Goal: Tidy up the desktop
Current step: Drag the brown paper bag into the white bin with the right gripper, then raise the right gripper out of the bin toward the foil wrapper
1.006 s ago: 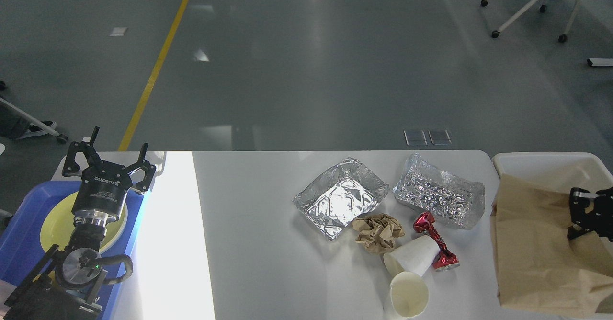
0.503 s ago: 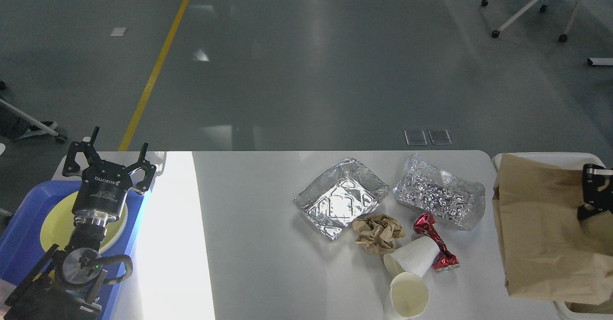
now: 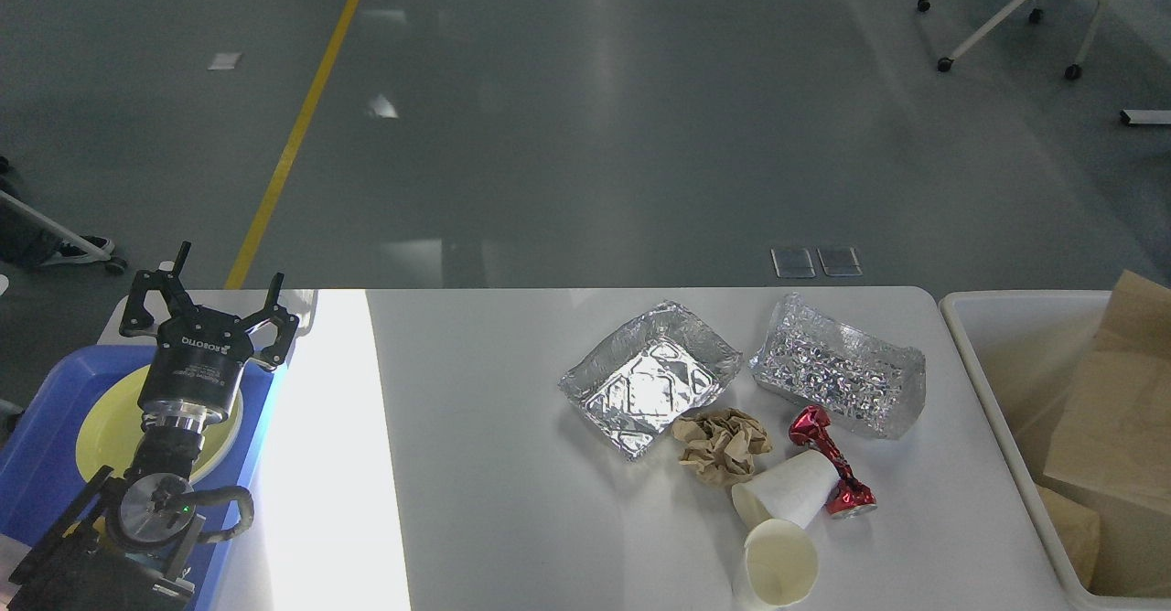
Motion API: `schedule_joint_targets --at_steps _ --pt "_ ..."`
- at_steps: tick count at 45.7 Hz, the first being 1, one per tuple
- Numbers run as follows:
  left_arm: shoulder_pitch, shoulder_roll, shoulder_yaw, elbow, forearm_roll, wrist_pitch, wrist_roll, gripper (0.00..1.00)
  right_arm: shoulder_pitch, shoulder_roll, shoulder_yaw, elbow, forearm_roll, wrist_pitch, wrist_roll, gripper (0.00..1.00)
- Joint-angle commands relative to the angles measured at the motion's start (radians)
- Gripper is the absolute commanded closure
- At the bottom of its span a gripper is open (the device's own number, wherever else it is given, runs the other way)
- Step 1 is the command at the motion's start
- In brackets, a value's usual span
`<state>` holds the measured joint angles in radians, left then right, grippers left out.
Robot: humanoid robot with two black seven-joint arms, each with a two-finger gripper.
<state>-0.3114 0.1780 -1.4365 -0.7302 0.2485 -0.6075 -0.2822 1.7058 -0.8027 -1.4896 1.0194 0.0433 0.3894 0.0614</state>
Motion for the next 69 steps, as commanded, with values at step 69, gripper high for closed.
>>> schedule_joint_targets --at_steps 69 --pt "0.000 0.000 -0.001 0.000 0.000 0.000 -0.002 0.03 -1.164 0.427 0.763 -0.838 0.038 -0.555 -0.129 1.00"
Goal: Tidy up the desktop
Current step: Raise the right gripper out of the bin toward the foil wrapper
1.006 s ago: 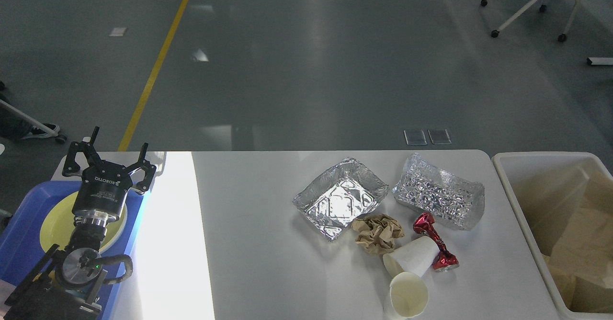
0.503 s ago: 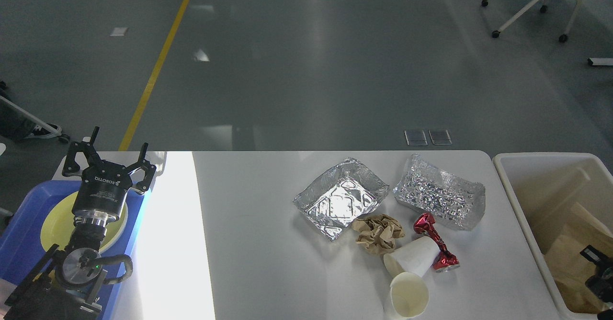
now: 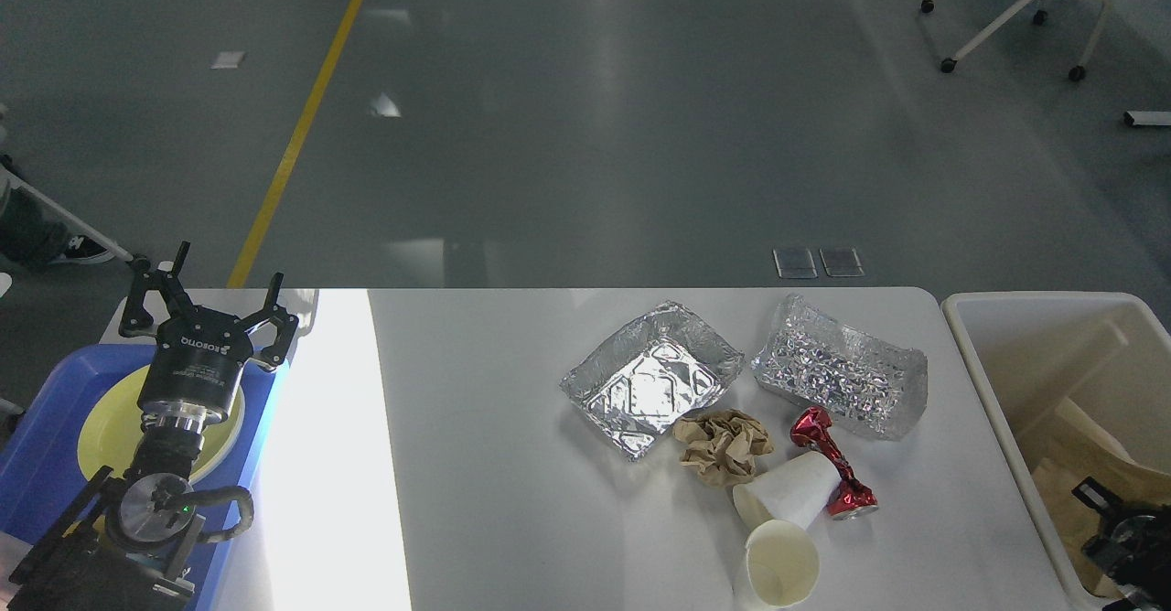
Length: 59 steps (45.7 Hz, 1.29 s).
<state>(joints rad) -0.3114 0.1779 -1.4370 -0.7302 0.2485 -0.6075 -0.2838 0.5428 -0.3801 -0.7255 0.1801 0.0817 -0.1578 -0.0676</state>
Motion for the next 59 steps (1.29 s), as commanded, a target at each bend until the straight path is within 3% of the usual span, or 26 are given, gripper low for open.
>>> schedule_joint_targets --at_steps 1,3,4,6,7,8,9,31,37,47,52,59 --pt "0.000 0.000 0.000 0.000 0.000 0.000 0.000 0.03 -0.001 0.004 -0.002 0.001 0.000 -0.008 0.000 1.00" --pt "0.000 0.000 0.000 0.000 0.000 0.000 0.000 0.03 -0.001 0.003 -0.002 -0.001 0.000 -0.009 0.002 0.99" --pt "0.000 0.000 0.000 0.000 0.000 0.000 0.000 0.03 -0.001 0.001 -0.003 -0.001 0.000 -0.011 0.002 0.81" --pt "0.000 0.000 0.000 0.000 0.000 0.000 0.000 0.03 -0.001 -0.003 -0.006 -0.002 0.000 -0.012 0.002 0.33" --pt "0.000 0.000 0.000 0.000 0.000 0.000 0.000 0.03 0.002 -0.005 -0.006 -0.002 0.000 -0.015 0.002 0.15" --pt "0.000 0.000 0.000 0.000 0.000 0.000 0.000 0.03 0.005 -0.005 -0.006 -0.002 0.000 -0.015 0.002 0.02" --pt "0.000 0.000 0.000 0.000 0.000 0.000 0.000 0.03 0.006 -0.003 -0.006 -0.001 0.001 -0.015 0.002 0.00" --pt "0.000 0.000 0.000 0.000 0.000 0.000 0.000 0.03 0.020 -0.022 -0.008 0.015 -0.017 0.003 0.002 0.00" --pt "0.000 0.000 0.000 0.000 0.000 0.000 0.002 0.03 0.112 -0.091 -0.021 0.113 -0.051 0.027 0.002 0.00" --pt "0.000 0.000 0.000 0.000 0.000 0.000 0.002 0.03 0.402 -0.264 -0.038 0.393 -0.321 0.184 -0.017 0.00" --pt "0.000 0.000 0.001 0.000 0.000 0.000 0.002 0.03 0.581 -0.318 -0.087 0.502 -0.439 0.326 -0.058 0.00" --pt "0.000 0.000 0.000 0.000 0.000 0.000 0.002 0.03 0.877 -0.315 -0.291 0.650 -0.457 0.540 -0.058 0.00"
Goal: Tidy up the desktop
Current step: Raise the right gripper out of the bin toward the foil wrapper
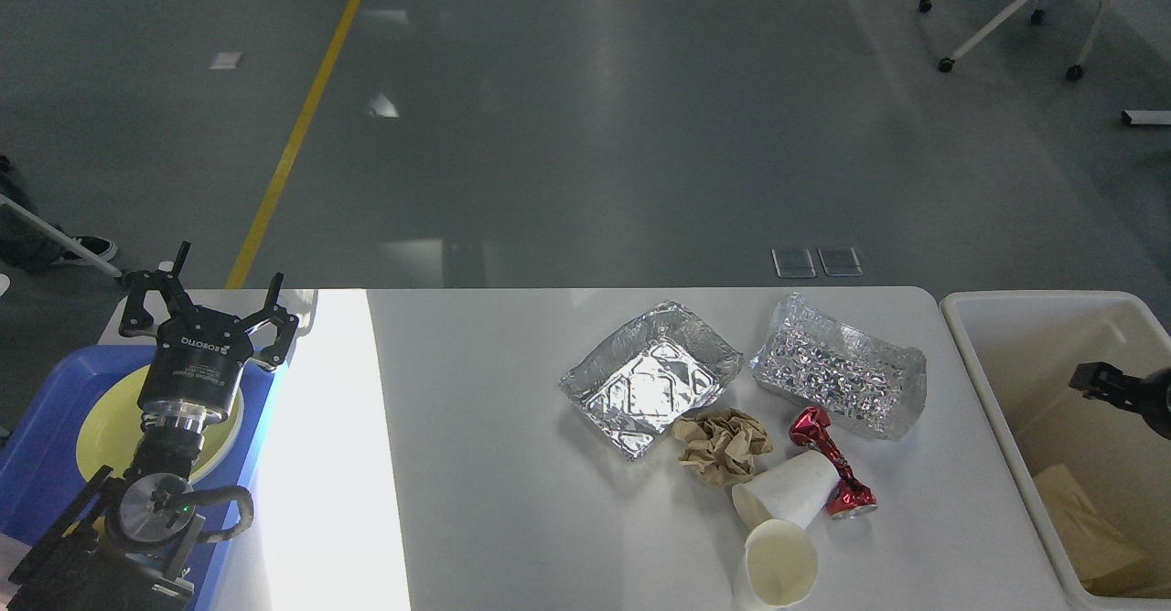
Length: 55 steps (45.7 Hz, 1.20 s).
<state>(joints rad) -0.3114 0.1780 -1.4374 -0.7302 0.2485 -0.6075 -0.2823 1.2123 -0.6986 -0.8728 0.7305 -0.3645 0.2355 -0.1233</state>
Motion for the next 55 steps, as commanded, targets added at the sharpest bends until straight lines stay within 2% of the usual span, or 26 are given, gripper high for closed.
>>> schedule_joint_targets --at_steps 1,10,18,23,25,34,39,55 --pt "0.000 0.002 0.002 0.000 0.000 0.000 0.000 0.03 0.252 0.008 -0.170 0.122 -0.010 0.172 -0.004 0.00" --pt "0.000 0.000 0.002 0.000 0.000 0.000 0.000 0.03 0.623 0.106 -0.377 0.377 0.042 0.369 -0.004 0.00" --pt "0.000 0.000 0.002 0.000 0.000 0.000 -0.002 0.03 0.889 0.269 -0.494 0.601 0.160 0.456 -0.004 0.00" --pt "0.000 0.000 0.002 0.000 0.000 -0.001 -0.002 0.03 0.987 0.320 -0.491 0.699 0.232 0.498 -0.004 0.00" --pt "0.000 0.000 0.000 0.000 0.000 0.000 -0.002 0.03 1.082 0.344 -0.486 0.762 0.256 0.508 -0.004 0.00" --pt "0.000 0.000 0.002 0.000 0.000 -0.001 -0.002 0.03 1.293 0.404 -0.445 0.954 0.309 0.485 -0.004 0.00" --pt "0.000 0.000 0.000 0.000 0.000 0.000 -0.002 0.03 1.320 0.401 -0.393 0.988 0.337 0.479 -0.004 0.00" --pt "0.000 0.000 0.000 0.000 0.000 0.000 0.000 0.03 1.279 0.404 -0.394 0.980 0.352 0.416 -0.002 0.00"
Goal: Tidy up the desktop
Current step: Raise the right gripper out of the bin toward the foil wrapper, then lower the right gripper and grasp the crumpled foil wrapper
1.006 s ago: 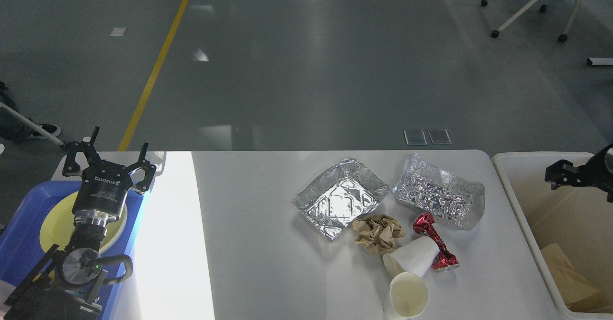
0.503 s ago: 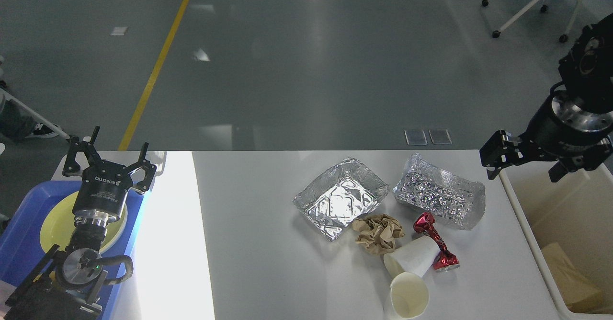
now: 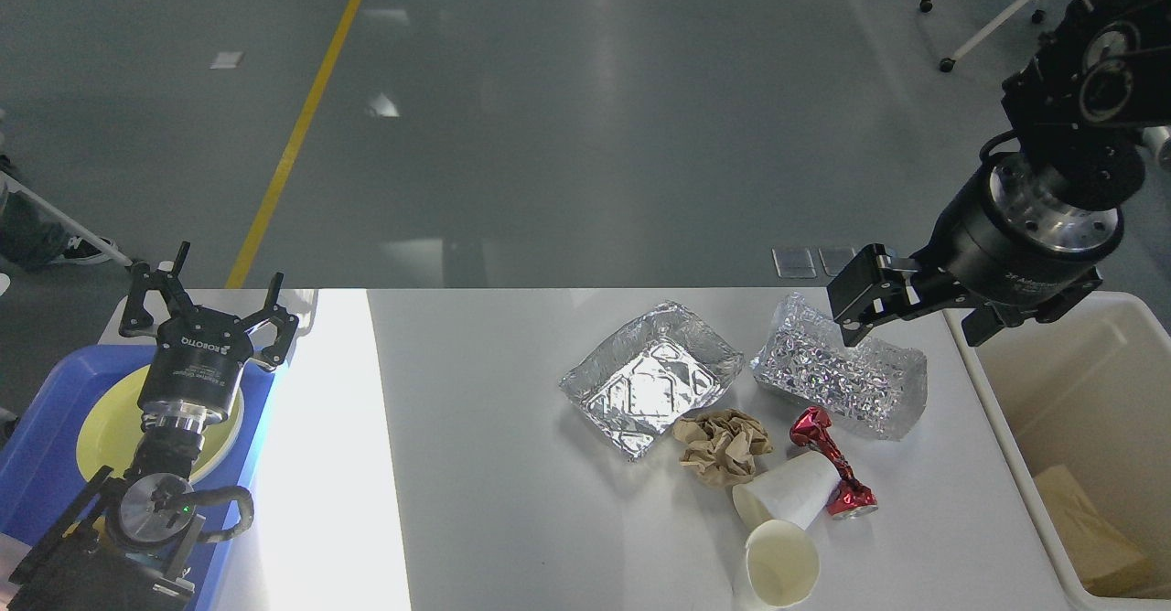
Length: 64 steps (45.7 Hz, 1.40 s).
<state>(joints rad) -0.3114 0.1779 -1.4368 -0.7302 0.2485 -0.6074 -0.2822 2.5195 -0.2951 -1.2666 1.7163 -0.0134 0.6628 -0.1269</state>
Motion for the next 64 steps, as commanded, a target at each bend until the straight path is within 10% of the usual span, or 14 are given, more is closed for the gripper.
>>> schedule_joint_targets --at_steps 1,18,42,64 --pt "0.000 0.000 -0.001 0.000 0.000 0.000 0.000 0.03 -0.039 0.002 0.000 -0.007 0.001 -0.017 0.001 0.00" --pt "0.000 0.000 -0.001 0.000 0.000 0.000 -0.002 0.03 -0.254 -0.024 -0.031 -0.082 0.001 -0.175 0.000 0.00" --pt "0.000 0.000 -0.001 0.000 0.000 0.000 -0.002 0.03 -1.056 -0.084 0.188 -0.832 0.043 -0.285 0.010 0.00" --pt "0.000 0.000 -0.001 0.000 0.000 0.000 -0.002 0.03 -1.384 -0.050 0.325 -1.100 0.043 -0.387 0.010 0.00"
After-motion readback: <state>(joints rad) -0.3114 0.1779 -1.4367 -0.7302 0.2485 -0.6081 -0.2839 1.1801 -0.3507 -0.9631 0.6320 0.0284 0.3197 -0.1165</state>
